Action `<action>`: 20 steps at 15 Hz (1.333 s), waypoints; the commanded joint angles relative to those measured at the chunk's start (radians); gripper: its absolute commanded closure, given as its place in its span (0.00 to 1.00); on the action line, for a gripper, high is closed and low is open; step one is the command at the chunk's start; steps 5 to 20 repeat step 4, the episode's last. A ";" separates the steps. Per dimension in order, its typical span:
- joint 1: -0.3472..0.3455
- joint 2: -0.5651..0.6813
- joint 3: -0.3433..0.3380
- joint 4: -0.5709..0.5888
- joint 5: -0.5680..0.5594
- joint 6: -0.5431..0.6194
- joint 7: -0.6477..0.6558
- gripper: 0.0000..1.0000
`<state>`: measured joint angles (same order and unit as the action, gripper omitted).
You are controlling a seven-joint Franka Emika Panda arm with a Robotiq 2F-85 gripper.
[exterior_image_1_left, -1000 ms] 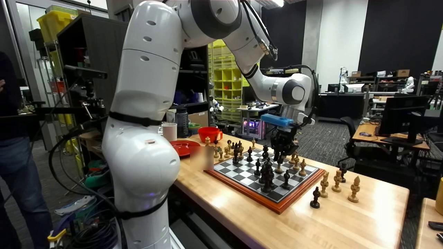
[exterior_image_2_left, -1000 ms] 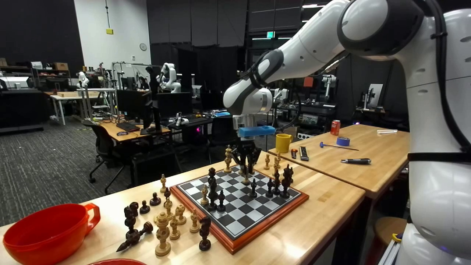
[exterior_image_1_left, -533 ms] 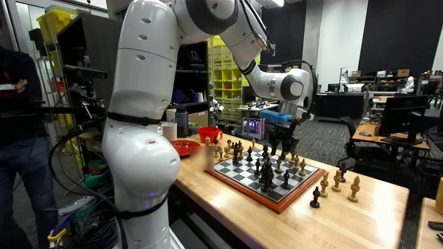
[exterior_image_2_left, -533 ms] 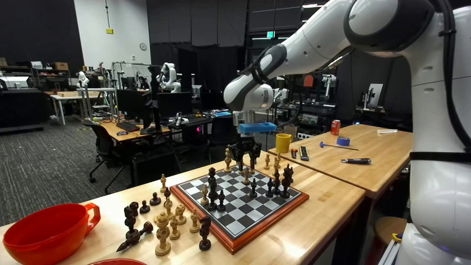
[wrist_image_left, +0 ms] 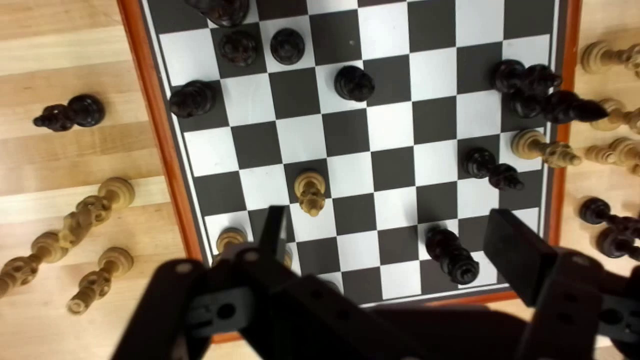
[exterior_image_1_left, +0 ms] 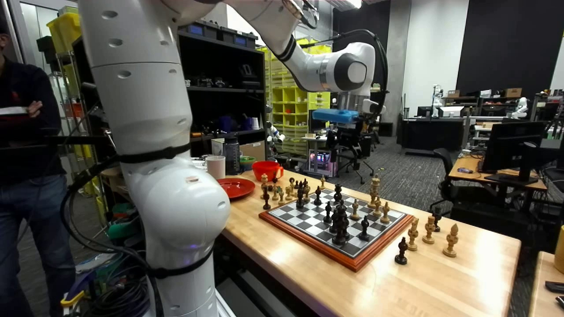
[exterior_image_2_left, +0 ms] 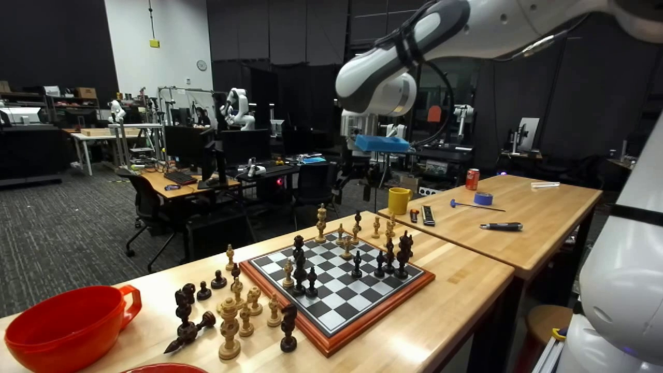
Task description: Shift one white chess piece to the next square
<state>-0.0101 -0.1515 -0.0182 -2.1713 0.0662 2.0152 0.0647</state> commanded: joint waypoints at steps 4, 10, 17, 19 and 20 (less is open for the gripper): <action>0.005 -0.221 0.001 -0.139 0.002 -0.002 -0.082 0.00; 0.005 -0.221 0.001 -0.139 0.002 -0.002 -0.082 0.00; 0.005 -0.221 0.001 -0.139 0.002 -0.002 -0.082 0.00; 0.005 -0.221 0.001 -0.139 0.002 -0.002 -0.082 0.00; 0.005 -0.221 0.001 -0.139 0.002 -0.002 -0.082 0.00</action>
